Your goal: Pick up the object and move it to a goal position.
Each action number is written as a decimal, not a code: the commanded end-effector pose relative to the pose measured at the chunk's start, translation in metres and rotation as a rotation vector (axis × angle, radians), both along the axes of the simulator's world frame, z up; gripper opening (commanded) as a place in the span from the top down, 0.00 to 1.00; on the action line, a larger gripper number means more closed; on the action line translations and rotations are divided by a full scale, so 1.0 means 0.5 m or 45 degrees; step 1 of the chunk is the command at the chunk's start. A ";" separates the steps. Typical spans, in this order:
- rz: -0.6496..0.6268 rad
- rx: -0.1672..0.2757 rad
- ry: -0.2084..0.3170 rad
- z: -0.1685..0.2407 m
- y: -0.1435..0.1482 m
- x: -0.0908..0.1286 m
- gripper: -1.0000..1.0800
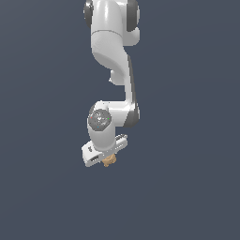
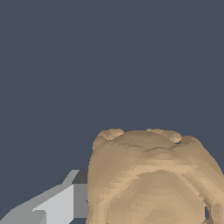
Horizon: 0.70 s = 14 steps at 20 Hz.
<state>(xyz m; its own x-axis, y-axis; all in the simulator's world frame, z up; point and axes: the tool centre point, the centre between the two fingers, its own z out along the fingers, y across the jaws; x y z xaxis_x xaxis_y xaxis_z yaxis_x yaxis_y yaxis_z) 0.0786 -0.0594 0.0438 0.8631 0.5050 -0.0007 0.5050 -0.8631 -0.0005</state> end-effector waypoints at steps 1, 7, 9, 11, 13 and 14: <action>0.000 0.000 -0.001 0.009 0.001 -0.008 1.00; 0.000 0.000 -0.001 0.043 0.006 -0.044 1.00; 0.000 0.000 -0.001 0.055 0.007 -0.057 1.00; 0.000 0.000 -0.001 0.065 0.008 -0.067 1.00; 0.000 0.000 -0.001 0.074 0.010 -0.076 1.00; 0.000 0.000 -0.001 0.077 0.010 -0.080 1.00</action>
<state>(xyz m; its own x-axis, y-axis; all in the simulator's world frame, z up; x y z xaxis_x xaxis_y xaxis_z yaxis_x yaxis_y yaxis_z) 0.0423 -0.0548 0.0794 0.8631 0.5050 0.0001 0.5050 -0.8631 0.0001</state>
